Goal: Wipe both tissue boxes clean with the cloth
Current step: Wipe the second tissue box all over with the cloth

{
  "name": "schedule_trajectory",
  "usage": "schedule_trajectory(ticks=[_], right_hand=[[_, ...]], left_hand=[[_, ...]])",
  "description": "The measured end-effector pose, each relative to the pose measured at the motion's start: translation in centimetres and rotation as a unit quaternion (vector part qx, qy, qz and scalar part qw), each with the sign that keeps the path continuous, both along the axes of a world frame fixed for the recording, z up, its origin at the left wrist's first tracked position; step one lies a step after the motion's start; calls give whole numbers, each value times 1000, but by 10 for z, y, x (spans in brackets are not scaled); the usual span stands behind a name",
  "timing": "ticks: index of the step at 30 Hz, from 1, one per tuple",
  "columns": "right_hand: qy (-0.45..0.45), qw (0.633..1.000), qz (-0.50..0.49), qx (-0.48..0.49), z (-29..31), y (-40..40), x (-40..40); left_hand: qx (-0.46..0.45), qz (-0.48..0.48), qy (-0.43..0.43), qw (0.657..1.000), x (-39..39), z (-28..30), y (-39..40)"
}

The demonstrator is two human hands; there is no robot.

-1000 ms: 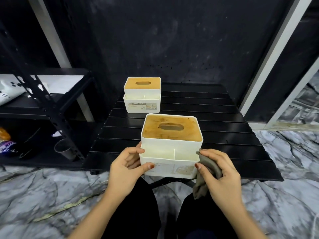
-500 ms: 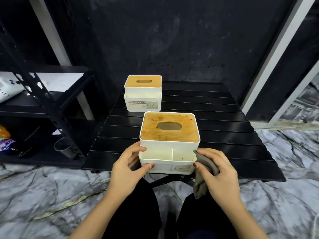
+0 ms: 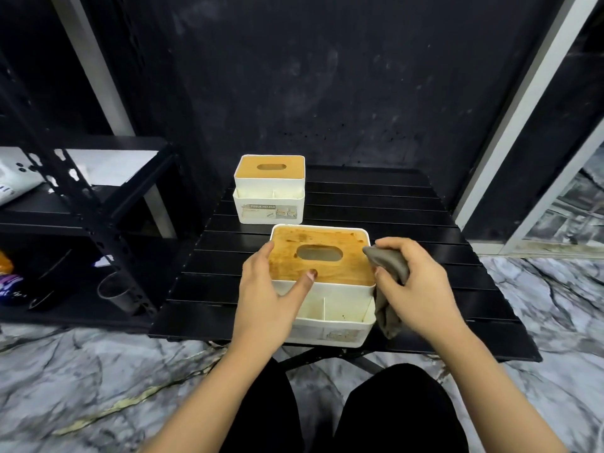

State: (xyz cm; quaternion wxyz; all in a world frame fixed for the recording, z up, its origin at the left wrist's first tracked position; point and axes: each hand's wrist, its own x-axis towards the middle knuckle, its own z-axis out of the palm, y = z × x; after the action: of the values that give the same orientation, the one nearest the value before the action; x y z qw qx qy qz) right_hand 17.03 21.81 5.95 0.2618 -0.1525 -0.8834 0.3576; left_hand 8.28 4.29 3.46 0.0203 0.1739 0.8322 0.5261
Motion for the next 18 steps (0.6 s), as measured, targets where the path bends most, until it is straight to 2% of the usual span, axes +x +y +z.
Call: schedule_trajectory(ticks=[4,7,18], right_hand=[[-72,992,57,83,1,0,-9],[-97,980,100,142,6,-2,-6],[-133,972,133,140,16,6,-19]], left_hand=[[-46,8,-3,999,-6,-2,8],[-35,5,-29,999,-11,-8,9],[8,14,-49,999,-28,-13,16]])
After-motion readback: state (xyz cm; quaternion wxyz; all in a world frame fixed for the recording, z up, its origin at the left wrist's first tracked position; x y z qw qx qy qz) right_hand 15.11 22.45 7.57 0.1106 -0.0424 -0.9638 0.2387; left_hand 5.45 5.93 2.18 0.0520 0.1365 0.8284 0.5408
